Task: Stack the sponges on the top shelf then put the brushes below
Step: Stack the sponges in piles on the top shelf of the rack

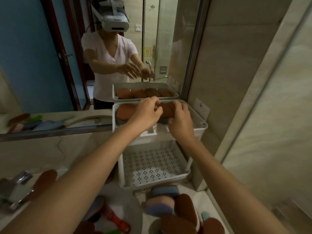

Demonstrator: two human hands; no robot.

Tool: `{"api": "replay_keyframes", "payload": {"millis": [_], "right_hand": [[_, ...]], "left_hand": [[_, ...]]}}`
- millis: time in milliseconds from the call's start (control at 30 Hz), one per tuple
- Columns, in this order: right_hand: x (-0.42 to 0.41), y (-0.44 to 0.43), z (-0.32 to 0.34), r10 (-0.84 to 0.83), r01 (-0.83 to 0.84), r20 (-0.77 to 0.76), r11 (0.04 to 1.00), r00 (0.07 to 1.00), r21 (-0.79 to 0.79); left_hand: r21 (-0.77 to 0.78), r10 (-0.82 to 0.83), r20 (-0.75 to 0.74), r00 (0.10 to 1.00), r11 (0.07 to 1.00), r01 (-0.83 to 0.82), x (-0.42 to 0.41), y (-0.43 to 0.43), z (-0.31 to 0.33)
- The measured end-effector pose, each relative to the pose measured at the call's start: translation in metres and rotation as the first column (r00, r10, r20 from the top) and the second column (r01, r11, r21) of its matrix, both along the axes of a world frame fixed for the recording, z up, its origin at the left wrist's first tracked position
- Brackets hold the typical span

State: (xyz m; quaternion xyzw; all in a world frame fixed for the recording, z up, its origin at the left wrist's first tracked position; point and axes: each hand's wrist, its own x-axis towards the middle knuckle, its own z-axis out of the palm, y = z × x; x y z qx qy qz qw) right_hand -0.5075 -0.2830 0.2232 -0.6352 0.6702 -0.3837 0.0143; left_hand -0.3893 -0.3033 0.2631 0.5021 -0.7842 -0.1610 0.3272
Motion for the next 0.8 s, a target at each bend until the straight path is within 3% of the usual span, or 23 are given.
{"api": "replay_keyframes", "payload": {"millis": [133, 233, 300, 400, 500, 600, 800], "right_hand": [[0.021, 0.06, -0.022, -0.042, 0.059, 0.15, 0.992, 0.988, -0.114], [0.026, 0.101, -0.06, -0.077, 0.086, 0.215, 0.996, 0.974, -0.033], [0.02, 0.125, -0.098, -0.097, 0.069, 0.216, 0.989, 0.972, 0.133], [0.008, 0.156, -0.16, -0.092, 0.057, 0.046, 0.866, 0.995, 0.497], [0.002, 0.178, -0.186, -0.1, 0.109, -0.054, 0.705, 0.994, 0.701], [0.0, 0.189, -0.194, -0.085, 0.154, -0.129, 0.61, 0.988, 0.778], [-0.005, 0.185, -0.202, -0.033, 0.136, -0.146, 0.617, 0.989, 0.775]], "left_hand": [[0.069, -0.031, -0.19, 0.981, 0.997, 0.045, 0.028, 0.052, -0.011], [0.176, -0.046, -0.27, 0.962, 0.98, 0.097, 0.043, 0.085, -0.044], [0.318, -0.031, -0.289, 0.957, 0.939, 0.127, 0.045, 0.102, -0.077], [0.525, 0.008, -0.176, 0.984, 0.846, 0.087, 0.044, 0.122, -0.14], [0.634, 0.005, -0.072, 0.997, 0.772, 0.042, 0.043, 0.138, -0.191], [0.641, -0.022, 0.051, 0.998, 0.767, -0.016, 0.039, 0.147, -0.221], [0.585, -0.25, 0.192, 0.949, 0.805, 0.093, 0.033, 0.12, -0.248]]}}
